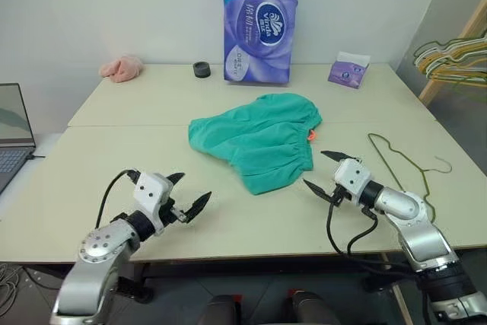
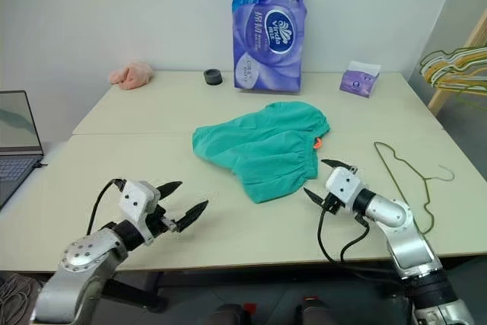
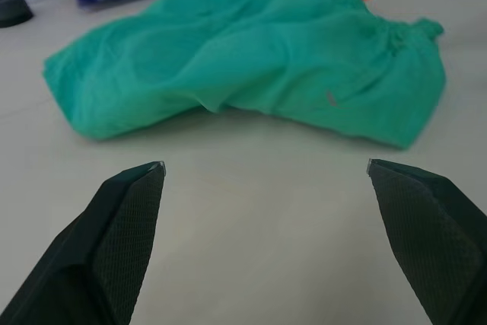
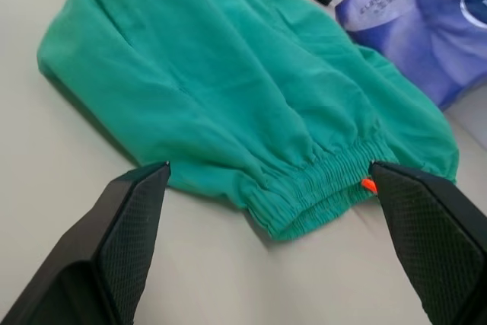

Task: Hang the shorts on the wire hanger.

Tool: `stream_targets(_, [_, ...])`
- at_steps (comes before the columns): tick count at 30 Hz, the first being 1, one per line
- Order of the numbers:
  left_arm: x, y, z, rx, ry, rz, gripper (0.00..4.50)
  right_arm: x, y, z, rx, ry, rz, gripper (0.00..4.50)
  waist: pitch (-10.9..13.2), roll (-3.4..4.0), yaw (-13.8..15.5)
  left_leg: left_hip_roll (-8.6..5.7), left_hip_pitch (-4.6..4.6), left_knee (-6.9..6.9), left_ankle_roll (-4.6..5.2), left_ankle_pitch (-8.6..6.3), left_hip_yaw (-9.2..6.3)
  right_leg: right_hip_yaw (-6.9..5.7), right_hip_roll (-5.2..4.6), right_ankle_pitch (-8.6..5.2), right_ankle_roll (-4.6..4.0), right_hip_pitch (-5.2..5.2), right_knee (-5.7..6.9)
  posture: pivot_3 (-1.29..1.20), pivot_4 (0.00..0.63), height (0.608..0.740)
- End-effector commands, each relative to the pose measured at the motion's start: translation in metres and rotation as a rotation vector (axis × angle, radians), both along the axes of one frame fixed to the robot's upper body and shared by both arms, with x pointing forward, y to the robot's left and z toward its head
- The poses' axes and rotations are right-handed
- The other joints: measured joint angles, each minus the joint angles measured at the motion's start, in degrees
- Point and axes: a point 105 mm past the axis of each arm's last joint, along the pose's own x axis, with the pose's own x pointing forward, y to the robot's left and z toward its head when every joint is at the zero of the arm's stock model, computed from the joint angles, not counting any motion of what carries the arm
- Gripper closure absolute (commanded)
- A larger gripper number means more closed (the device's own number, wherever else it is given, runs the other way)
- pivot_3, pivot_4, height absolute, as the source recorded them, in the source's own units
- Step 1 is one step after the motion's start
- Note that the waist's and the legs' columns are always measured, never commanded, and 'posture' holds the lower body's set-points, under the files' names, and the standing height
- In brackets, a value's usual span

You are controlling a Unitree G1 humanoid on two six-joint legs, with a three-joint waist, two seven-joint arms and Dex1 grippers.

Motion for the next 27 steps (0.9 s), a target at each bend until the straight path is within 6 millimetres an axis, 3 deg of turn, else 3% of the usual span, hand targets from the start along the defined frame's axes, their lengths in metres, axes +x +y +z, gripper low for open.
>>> stream_targets(1, [0.002, -0.003, 0.025, -0.007, -0.052, -0.073, 0.0, 0.014, 0.005, 0.008, -0.098, -0.067, 0.041, 0.04, 0.0, -0.01, -0.2, 0.0, 0.0, 0.01, 0.0, 0.0, 0.01, 0.01, 0.0, 0.01, -0.01, 0.0, 0.01, 0.0, 0.045, 0.74])
stream_targets(9, [-0.002, -0.014, 0.033, -0.027, -0.013, -0.173, 0.0, 0.041, 0.016, -0.017, -0.396, -0.085, 0.152, 0.04, 0.0, -0.01, -0.9, 0.04, 0.01, -0.01, -0.05, -0.04, -0.03, 0.07, 0.01, 0.05, -0.15, 0.0, 0.03, -0.01, 0.044, 0.74])
stream_targets(15, [0.001, -0.017, 0.038, -0.028, -0.02, -0.182, 0.0, 0.058, 0.041, -0.018, -0.401, -0.089, 0.194, 0.04, -0.1, -0.13, -1.3, 0.08, 0.07, -0.02, -0.06, -0.05, -0.08, 0.15, 0.05, 0.02, -0.21, 0.02, 0.1, -0.02, 0.044, 0.74])
stream_targets(22, [0.004, -0.019, 0.037, -0.019, -0.031, -0.175, 0.0, 0.069, 0.059, -0.014, -0.316, -0.042, 0.19, 2.39, -0.1, -0.18, -2.1, 0.1, 0.1, -0.02, -0.14, -0.09, -0.1, 0.2, 0.02, 0.02, -0.24, -0.01, 0.26, -0.02, 0.043, 0.74])
stream_targets(27, [0.008, -0.02, 0.033, 0.0, -0.058, -0.158, 0.0, 0.071, 0.065, 0.022, -0.17, -0.046, 0.173, 4.22, -0.1, -0.16, -2.1, 0.09, 0.1, -0.02, -0.16, -0.11, -0.09, 0.21, 0.01, 0.02, -0.24, -0.05, 0.36, -0.02, 0.046, 0.74])
